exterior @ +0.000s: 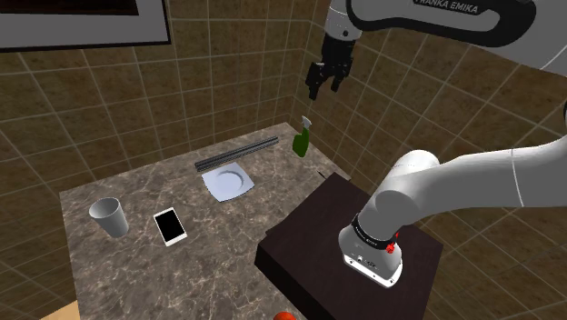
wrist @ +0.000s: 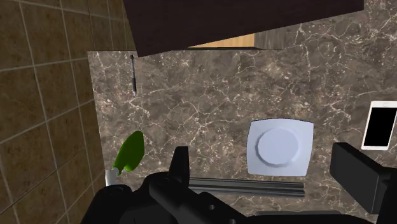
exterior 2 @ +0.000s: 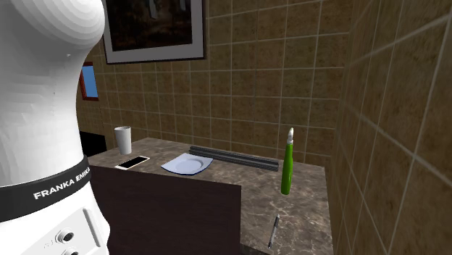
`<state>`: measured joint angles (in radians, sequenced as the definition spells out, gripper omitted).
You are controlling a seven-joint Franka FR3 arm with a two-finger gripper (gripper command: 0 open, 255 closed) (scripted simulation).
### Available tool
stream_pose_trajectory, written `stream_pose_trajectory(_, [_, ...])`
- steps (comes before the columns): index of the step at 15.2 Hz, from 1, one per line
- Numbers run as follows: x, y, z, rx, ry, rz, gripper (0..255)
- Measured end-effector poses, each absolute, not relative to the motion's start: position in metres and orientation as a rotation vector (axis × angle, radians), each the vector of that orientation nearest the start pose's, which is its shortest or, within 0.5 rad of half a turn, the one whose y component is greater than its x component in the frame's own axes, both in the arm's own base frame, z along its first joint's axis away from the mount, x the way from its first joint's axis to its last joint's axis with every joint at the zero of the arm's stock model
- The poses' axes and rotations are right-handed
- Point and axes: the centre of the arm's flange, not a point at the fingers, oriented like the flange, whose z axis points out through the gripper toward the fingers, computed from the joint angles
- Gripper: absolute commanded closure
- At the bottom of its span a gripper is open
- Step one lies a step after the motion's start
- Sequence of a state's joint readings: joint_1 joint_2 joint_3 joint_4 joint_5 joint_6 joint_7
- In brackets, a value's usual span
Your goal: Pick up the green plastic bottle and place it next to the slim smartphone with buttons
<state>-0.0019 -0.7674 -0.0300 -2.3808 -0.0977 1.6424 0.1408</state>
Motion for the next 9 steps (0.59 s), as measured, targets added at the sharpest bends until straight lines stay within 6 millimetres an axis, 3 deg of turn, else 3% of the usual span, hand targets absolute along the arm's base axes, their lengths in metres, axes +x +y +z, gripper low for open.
stream_pose_trajectory(4, [0.33, -0.04, 0.563, -3.201, 0.259, -0.047, 0])
stream_pose_trajectory(9, [0.358, -0.09, 0.522, -3.19, 0.267, -0.033, 0])
